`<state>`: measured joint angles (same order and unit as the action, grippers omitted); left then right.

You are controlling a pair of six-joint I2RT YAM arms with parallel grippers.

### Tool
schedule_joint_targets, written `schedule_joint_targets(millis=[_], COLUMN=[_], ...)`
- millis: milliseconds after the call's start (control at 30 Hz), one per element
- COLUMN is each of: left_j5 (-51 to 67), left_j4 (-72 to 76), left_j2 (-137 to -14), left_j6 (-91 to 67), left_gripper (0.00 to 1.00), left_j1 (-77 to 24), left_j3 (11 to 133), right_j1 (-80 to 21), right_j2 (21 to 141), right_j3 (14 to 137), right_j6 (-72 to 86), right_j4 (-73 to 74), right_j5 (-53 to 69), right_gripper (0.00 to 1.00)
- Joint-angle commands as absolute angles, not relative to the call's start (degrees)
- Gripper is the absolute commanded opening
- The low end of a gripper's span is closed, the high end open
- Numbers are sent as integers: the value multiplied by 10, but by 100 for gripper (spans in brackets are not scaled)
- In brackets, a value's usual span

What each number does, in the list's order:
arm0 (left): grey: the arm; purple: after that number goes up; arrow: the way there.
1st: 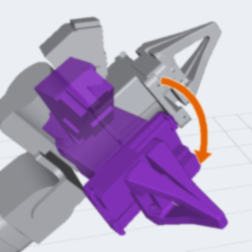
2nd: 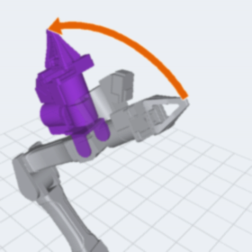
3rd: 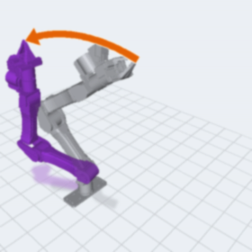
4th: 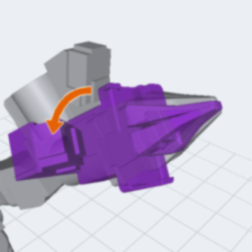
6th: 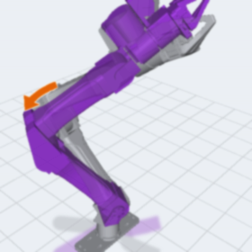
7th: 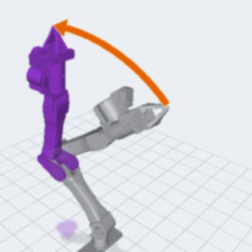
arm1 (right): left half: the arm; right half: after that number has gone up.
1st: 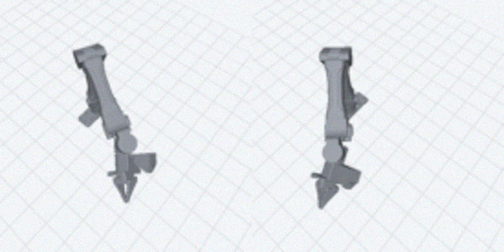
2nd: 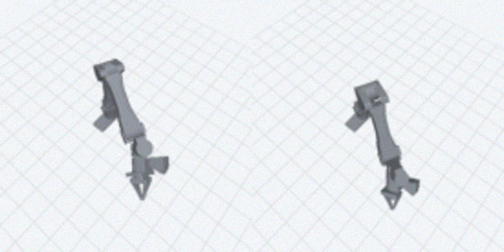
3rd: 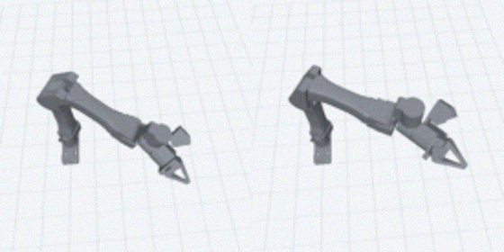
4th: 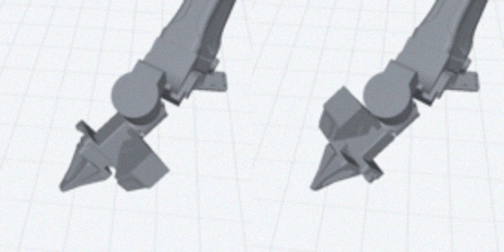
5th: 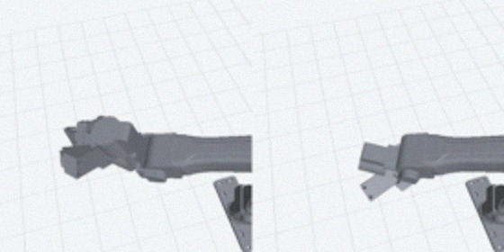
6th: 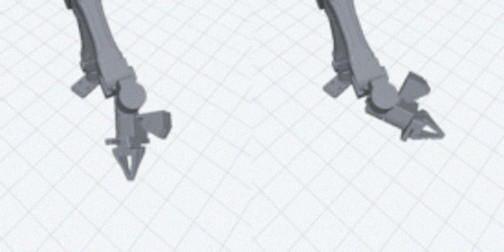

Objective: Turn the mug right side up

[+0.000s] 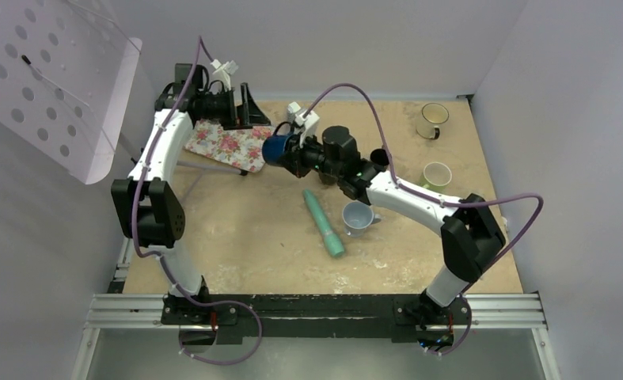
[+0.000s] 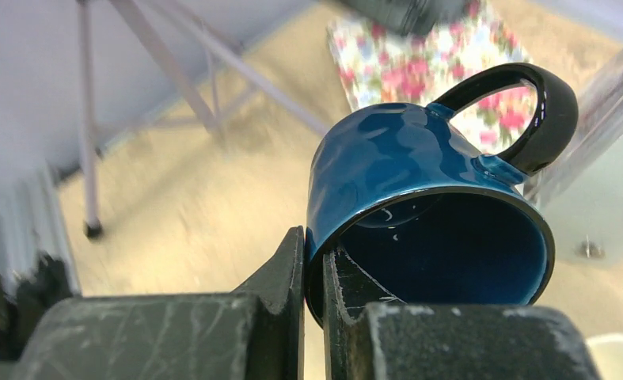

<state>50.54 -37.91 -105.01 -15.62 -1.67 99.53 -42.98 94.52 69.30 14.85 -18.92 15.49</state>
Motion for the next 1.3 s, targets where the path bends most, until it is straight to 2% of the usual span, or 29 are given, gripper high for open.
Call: schedule_joint_targets(millis=[0, 167, 367, 500, 733, 767, 900, 933, 1000, 1067, 1267], left_j5=[440, 293, 110, 28, -64, -72, -89, -80, -35, -26, -17], left_j4=[-465, -533, -600, -555, -488, -473, -417, -401, -388, -364, -326], left_j2=[-1038, -1083, -1207, -1242, -1302, -1308, -1328, -1329, -1332, -1334, -1368], left_j6=[-42, -6, 42, 83, 167, 177, 228, 248, 308, 369, 494], left_gripper=[100, 100, 99, 99, 100, 100, 100, 100, 100, 100, 100], left_j1=[-12, -12, -13, -16, -18, -19, -25, -26, -26, -28, -29], left_j3=[1079, 1165, 1325, 1337, 1361, 1359, 1345, 1339, 1329, 1314, 1306], right_j1=[-474, -543, -633, -665, -674, -675, -677, -677, -677, -676, -677], right_j2=[914, 938, 1094, 1143, 1192, 1199, 1212, 1214, 1216, 1213, 1167], right_j3=[750, 793, 950, 1010, 1031, 1032, 1053, 1060, 1073, 1072, 1050], right_j6=[-26, -168, -259, -269, -281, -281, -268, -262, -249, -238, -209], right_j4=[-9, 175, 429, 471, 483, 478, 465, 466, 461, 452, 400], right_j5=[89, 103, 18, 13, -7, -20, -79, -88, -102, -111, -107], right_gripper=[0, 0, 0, 0, 0, 4, 47, 54, 87, 98, 99])
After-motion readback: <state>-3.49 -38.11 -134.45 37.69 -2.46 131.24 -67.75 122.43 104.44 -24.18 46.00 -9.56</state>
